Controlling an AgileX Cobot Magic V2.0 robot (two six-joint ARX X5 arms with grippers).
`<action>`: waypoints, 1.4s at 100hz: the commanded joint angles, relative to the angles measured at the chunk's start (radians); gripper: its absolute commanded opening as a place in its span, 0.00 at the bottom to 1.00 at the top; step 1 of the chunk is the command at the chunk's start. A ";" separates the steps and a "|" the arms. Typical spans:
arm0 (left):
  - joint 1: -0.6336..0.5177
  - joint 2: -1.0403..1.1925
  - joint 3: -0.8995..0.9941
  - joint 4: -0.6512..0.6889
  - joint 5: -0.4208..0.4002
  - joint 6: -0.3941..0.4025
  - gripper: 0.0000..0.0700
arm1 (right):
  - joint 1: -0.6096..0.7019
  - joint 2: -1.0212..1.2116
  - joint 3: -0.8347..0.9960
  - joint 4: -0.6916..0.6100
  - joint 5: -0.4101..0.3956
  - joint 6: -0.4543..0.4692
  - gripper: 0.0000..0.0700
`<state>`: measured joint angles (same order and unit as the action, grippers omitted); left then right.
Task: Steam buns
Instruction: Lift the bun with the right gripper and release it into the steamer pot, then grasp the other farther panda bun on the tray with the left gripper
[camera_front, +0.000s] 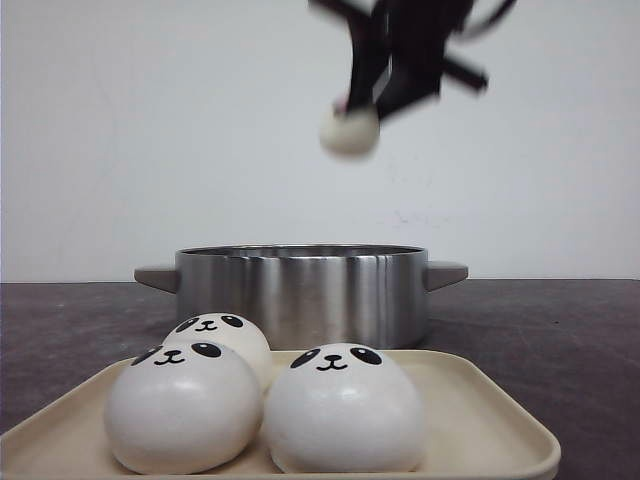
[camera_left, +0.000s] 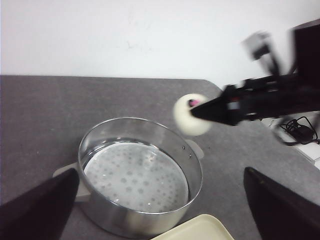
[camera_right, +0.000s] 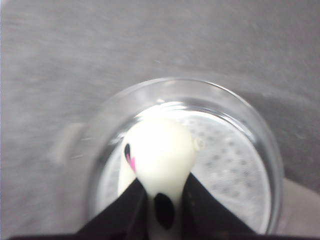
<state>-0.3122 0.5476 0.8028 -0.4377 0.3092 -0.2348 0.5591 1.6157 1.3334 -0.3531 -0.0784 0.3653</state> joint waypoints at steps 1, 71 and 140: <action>-0.004 0.007 0.008 0.011 -0.005 0.006 0.90 | -0.006 0.090 0.042 0.030 -0.001 -0.019 0.01; -0.004 0.008 0.008 -0.001 -0.001 0.004 0.90 | -0.048 0.333 0.107 0.053 0.003 0.016 0.52; -0.192 0.362 0.008 -0.161 -0.003 -0.033 0.80 | 0.225 -0.215 0.411 -0.385 0.086 -0.108 0.02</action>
<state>-0.4789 0.8425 0.8028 -0.6037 0.3088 -0.2409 0.7380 1.4567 1.7256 -0.7357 -0.0372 0.2733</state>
